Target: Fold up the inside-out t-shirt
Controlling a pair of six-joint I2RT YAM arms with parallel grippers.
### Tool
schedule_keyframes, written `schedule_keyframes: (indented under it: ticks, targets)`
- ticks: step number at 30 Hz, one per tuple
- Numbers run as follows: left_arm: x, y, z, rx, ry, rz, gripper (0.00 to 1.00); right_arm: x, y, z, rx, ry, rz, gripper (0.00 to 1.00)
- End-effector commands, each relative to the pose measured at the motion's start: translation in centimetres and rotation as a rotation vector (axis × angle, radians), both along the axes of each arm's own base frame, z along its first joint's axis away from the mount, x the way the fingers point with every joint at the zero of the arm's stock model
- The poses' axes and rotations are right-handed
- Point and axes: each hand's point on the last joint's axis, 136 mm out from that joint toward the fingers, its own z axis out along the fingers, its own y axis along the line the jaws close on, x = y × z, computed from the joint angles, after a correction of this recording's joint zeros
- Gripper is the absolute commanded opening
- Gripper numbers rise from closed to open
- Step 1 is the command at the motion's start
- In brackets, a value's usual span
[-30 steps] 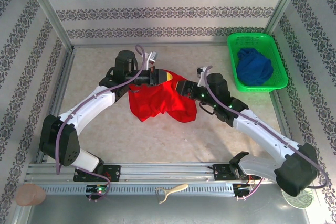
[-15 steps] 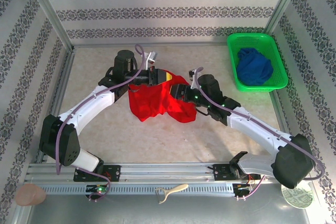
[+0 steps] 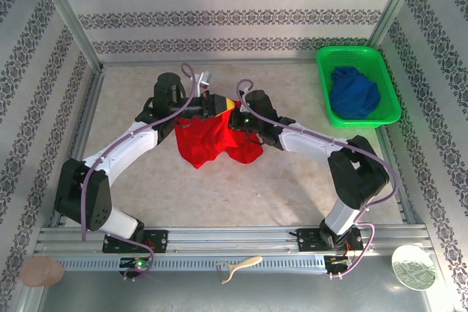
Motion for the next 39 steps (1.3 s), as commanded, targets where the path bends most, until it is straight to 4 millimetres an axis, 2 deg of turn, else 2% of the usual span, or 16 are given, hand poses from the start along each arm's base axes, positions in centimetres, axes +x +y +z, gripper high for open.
schedule_keyframes:
  ticks: [1, 4, 6, 10, 13, 14, 17, 20, 22, 25, 27, 30, 33, 39]
  targets:
    - [2.0, 3.4, 2.3, -0.087, -0.086, 0.132, 0.0, 0.0, -1.7, 3.9, 0.152, -0.05, 0.009, 0.0]
    - [4.3, 6.5, 0.0, -0.04, -0.046, 0.271, 0.0, -1.6, -4.2, 6.5, 0.194, -0.081, 0.026, 0.0]
    - [5.4, 7.8, -1.9, 0.039, -0.026, 0.329, 0.0, -3.0, -5.4, 8.3, 0.227, -0.096, 0.046, 0.0]
    - [7.0, 8.7, -5.0, 0.178, 0.016, 0.376, 0.0, -5.9, -6.7, 11.5, 0.296, -0.123, 0.11, 0.0]
    - [8.3, 8.7, -5.9, 0.223, 0.021, 0.38, 0.0, -7.1, -7.1, 13.0, 0.332, -0.14, 0.137, 0.0]
    - [8.7, 8.7, -6.0, 0.239, 0.024, 0.381, 0.04, -7.0, -7.4, 13.0, 0.332, -0.134, 0.126, 0.0]
    - [9.0, 8.8, -4.9, 0.245, 0.007, 0.386, 0.37, -6.0, -8.5, 11.9, 0.304, -0.108, 0.051, 0.0]
    - [7.4, 9.0, -2.6, 0.223, -0.016, 0.411, 0.59, -4.9, -9.2, 10.9, 0.287, -0.091, -0.009, 0.0]
    - [5.5, 8.9, -1.3, 0.231, -0.034, 0.427, 0.67, -4.6, -9.2, 10.7, 0.281, -0.088, -0.021, 0.0]
    - [2.4, 7.6, -0.4, 0.246, -0.055, 0.411, 0.76, -4.4, -9.1, 10.4, 0.273, -0.08, -0.023, 0.0]
    - [0.6, 5.3, -0.2, 0.253, -0.068, 0.363, 0.77, -4.4, -9.1, 10.2, 0.268, -0.077, -0.023, 0.0]
    - [-1.0, 2.0, -0.9, 0.326, -0.1, 0.29, 0.78, -4.3, -9.0, 10.2, 0.266, -0.074, -0.021, 0.0]
    - [-1.5, -0.5, -1.8, 0.406, -0.128, 0.229, 0.8, -4.3, -8.9, 10.1, 0.262, -0.073, -0.014, 0.0]
    - [-0.1, -1.8, -5.1, 0.497, -0.099, 0.202, 0.81, -4.4, -8.9, 10.3, 0.263, -0.076, -0.012, 0.0]
